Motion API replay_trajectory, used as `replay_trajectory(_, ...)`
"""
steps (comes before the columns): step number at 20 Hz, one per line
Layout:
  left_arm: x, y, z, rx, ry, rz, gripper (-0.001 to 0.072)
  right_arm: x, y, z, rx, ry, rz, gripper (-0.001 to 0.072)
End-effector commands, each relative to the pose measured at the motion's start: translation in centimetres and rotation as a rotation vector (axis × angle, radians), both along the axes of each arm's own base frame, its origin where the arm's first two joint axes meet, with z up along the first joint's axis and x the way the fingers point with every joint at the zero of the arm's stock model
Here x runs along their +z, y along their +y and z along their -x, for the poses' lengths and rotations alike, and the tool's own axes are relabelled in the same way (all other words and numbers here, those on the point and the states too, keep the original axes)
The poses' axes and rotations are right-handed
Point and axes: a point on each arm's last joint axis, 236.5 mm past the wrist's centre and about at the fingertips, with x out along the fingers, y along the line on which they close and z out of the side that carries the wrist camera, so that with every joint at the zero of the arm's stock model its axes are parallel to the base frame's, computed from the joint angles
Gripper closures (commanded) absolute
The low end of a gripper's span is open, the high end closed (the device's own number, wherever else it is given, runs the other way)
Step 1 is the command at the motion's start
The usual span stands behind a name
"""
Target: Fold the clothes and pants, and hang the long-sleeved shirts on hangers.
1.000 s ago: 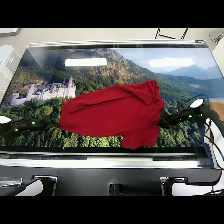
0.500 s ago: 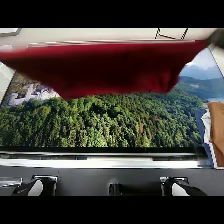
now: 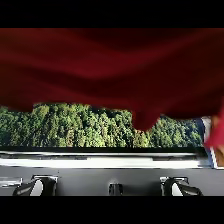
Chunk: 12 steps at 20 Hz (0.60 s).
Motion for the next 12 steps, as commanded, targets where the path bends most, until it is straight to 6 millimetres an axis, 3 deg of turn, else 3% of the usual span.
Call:
replay_trajectory(1, -0.2, 0.0, 0.1, 0.019, 0.018, -0.021, 0.0687, 0.8, -0.9, 1.9, -0.054, -0.038, -0.011, 0.0676)
replay_trajectory(3, -5.2, 1.0, -4.5, 0.017, 0.257, -0.021, 0.0687, -2.7, -1.8, -1.2, -0.055, 0.118, -0.076, 0.0676)
replay_trajectory(4, -9.4, 1.6, -7.5, 0.002, 0.429, -0.017, 0.0687, -6.3, -2.0, -3.7, -0.04, 0.262, -0.119, 0.0676)
replay_trajectory(5, -14.2, 2.3, -10.6, -0.029, 0.604, -0.008, 0.0687, -11.7, -1.9, -6.6, -0.009, 0.472, -0.165, 0.0677)
replay_trajectory(6, -18.8, 2.9, -13.2, -0.061, 0.755, 0.014, 0.0686, -18.4, -1.8, -9.2, 0.025, 0.717, -0.182, 0.0678)
replay_trajectory(8, -29.3, 4.2, -17.7, -0.123, 1.043, 0.099, 0.0687, -31.5, -1.0, -12.6, 0.092, 1.149, -0.23, 0.0678)
replay_trajectory(9, -35.0, 4.5, -19.4, -0.154, 1.176, 0.156, 0.0687, -37.0, -0.1, -13.9, 0.123, 1.29, -0.239, 0.0678)
replay_trajectory(10, -40.2, 4.4, -20.5, -0.18, 1.292, 0.205, 0.0686, -42.2, 0.8, -15.4, 0.137, 1.388, -0.255, 0.0678)
replay_trajectory(12, -49.3, 4.2, -22.1, -0.196, 1.466, 0.302, 0.0686, -49.7, 2.0, -19.1, 0.098, 1.445, -0.358, 0.0678)
